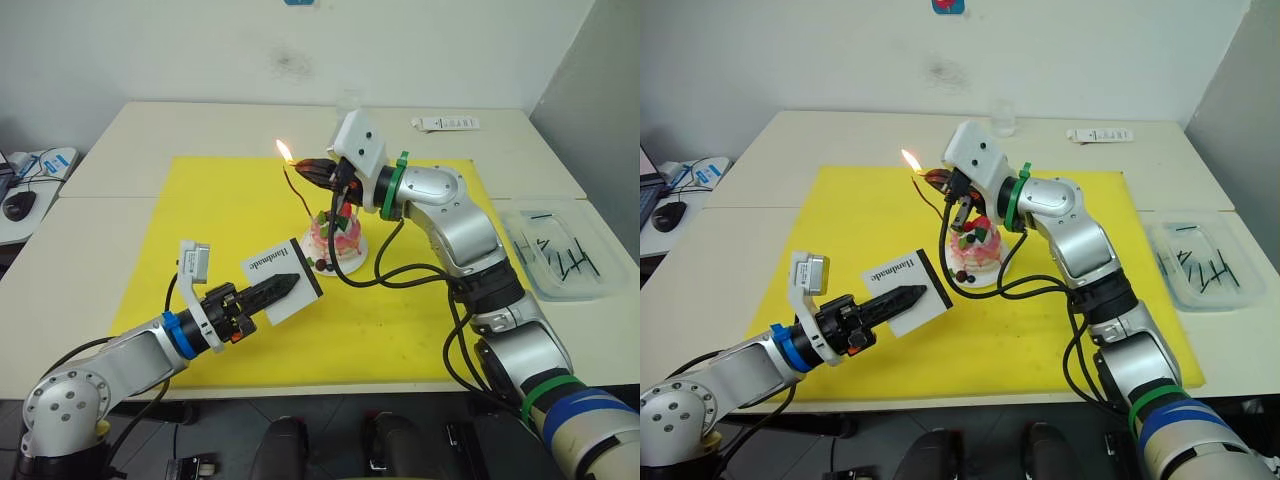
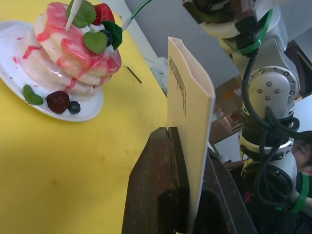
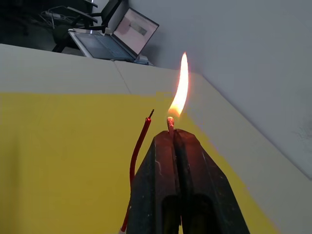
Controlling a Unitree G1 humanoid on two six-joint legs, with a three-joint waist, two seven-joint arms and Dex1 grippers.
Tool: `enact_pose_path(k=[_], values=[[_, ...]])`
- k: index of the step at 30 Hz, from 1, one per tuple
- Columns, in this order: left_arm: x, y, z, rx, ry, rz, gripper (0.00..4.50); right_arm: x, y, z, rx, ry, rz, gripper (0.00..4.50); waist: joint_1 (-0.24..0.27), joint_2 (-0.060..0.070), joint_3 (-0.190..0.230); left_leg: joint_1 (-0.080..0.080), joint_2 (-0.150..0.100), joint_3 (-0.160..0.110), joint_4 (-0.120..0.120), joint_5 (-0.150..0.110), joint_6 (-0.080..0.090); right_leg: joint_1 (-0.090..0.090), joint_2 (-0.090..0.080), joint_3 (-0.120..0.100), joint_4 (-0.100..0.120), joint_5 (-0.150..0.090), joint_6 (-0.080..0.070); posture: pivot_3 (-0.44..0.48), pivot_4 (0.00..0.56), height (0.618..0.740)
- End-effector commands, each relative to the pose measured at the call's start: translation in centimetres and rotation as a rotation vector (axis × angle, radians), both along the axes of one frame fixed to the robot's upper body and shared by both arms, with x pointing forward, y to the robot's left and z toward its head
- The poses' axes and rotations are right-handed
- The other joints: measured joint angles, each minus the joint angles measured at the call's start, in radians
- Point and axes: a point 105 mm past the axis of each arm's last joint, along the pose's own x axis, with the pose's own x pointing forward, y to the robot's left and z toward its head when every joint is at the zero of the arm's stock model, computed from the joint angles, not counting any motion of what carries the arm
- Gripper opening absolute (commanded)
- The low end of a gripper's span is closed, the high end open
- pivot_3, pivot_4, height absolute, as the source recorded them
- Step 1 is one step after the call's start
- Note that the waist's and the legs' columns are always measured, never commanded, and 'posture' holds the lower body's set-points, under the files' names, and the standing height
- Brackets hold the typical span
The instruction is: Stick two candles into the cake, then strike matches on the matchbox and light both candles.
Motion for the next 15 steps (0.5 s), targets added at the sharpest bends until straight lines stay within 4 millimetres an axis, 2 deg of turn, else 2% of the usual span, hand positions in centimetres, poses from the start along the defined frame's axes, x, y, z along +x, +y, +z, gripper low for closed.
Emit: enact_pose_path(k=[1,15], values=[[-0.49,-0.52,1.0,-0.013,-0.041,-0.031,0.0,-0.37,0.21,1.8,0.024,-0.066,0.01,0.02,0.0,0.0,0.0,0.0,0.0,0.0,0.0,0.0,0.0,0.0,0.0,0.0,0.0,0.0,0.0,0.0,0.15,0.74],[-0.35,-0.61,1.02,-0.009,-0.04,-0.042,0.0,-1.22,0.44,1.84,0.017,-0.064,0.047,0.02,0.0,0.0,0.0,0.0,0.0,0.0,0.0,0.0,0.0,0.0,0.0,0.0,0.0,0.0,0.0,0.0,0.15,0.74]])
